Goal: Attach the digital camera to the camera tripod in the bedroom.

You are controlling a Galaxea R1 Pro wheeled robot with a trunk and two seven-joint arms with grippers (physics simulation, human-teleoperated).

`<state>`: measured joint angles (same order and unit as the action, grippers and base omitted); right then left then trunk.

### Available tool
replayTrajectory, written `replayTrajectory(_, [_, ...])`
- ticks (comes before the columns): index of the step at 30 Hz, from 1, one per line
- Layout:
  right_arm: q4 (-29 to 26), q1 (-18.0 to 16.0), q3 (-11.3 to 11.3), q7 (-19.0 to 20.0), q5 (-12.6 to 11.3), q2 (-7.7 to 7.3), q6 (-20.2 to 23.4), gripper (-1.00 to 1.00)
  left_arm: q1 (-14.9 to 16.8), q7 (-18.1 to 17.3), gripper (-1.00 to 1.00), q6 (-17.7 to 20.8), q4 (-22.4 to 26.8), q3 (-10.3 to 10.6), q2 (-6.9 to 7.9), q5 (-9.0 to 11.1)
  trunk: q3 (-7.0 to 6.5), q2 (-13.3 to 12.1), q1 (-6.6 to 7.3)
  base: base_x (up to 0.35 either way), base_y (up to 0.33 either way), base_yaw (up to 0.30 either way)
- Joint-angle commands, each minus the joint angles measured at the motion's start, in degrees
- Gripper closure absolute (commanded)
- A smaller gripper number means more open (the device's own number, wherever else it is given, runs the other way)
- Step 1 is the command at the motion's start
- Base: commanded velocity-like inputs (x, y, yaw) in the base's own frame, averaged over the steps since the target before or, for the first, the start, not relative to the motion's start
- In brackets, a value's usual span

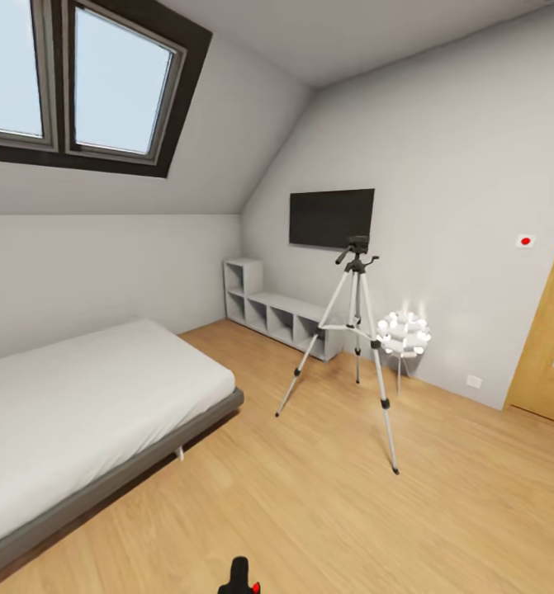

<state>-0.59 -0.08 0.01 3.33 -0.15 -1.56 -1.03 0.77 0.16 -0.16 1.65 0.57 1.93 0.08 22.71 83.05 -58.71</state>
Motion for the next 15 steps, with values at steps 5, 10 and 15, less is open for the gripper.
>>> replayTrajectory(5, [-0.02, -0.01, -0.01, 0.19, -0.03, -0.02, -0.11, -1.0, 0.02, 0.02, -1.0, -0.02, 0.02, 0.1, 0.0, 0.01, 0.06, 0.03, -0.02, 0.203, 0.098, -0.013])
replayTrajectory(10, [-0.02, -0.01, -0.01, 0.19, -0.03, -0.02, -0.11, -1.0, 0.03, 0.02, -1.0, -0.02, 0.02, 0.12, 0.0, 0.01, 0.06, 0.03, -0.02, 0.069, 0.032, -0.003])
replayTrajectory(15, [-0.02, -0.01, -0.01, 0.19, -0.03, -0.02, -0.11, -1.0, 0.02, 0.02, -1.0, -0.02, 0.02, 0.13, 0.0, 0.01, 0.06, 0.03, -0.02, 0.021, 0.01, -0.001])
